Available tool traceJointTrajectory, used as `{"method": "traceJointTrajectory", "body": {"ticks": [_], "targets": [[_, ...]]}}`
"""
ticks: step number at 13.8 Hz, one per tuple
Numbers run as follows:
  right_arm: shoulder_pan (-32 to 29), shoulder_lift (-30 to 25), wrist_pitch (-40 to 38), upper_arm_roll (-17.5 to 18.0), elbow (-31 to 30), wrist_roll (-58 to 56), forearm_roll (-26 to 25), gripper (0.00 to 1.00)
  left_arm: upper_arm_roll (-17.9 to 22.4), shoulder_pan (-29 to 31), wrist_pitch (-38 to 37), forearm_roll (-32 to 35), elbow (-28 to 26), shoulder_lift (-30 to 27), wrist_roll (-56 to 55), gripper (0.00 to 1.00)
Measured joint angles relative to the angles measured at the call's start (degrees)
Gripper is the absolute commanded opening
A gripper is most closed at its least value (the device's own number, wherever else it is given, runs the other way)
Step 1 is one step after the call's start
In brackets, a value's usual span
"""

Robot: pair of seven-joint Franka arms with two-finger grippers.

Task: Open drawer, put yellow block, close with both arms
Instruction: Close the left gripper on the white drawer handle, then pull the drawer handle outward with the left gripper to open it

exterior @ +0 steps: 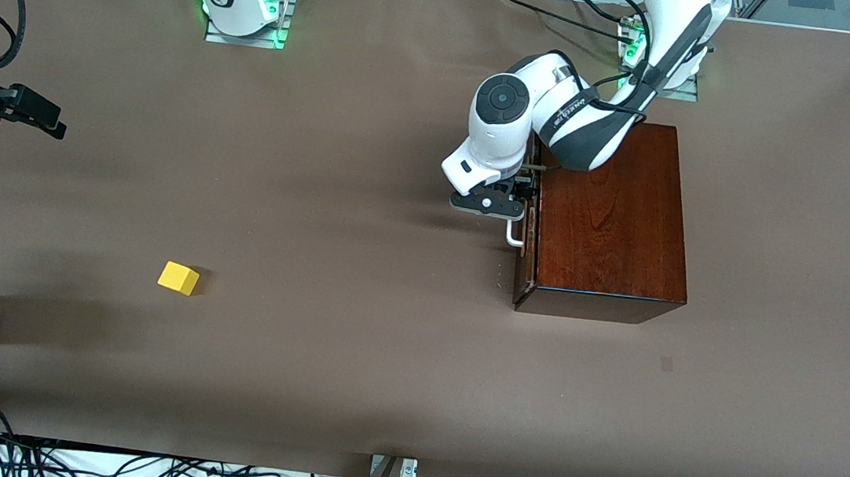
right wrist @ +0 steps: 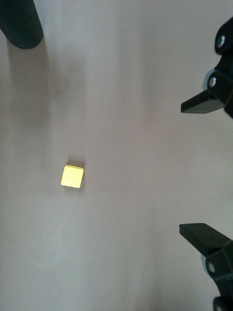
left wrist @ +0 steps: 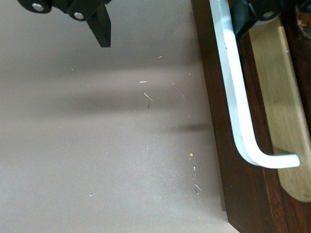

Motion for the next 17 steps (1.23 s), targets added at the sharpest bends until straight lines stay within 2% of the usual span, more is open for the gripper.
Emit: {"method": "traceJointTrajectory", "body": {"ticks": [7,17], "targets": [[0.02,0.55,0.08,0.00,-0.02,0.00,-0.01,1.00,1.94,-5.08,0.65,-0.53,2.79,1.44,-3.71,1.00],[0.03,0.55,0.09,0.00,-0.02,0.00,-0.01,1.00,3.40,-8.72,0.07,-1.39,7.93,4.80,-5.68,1.00]]}}
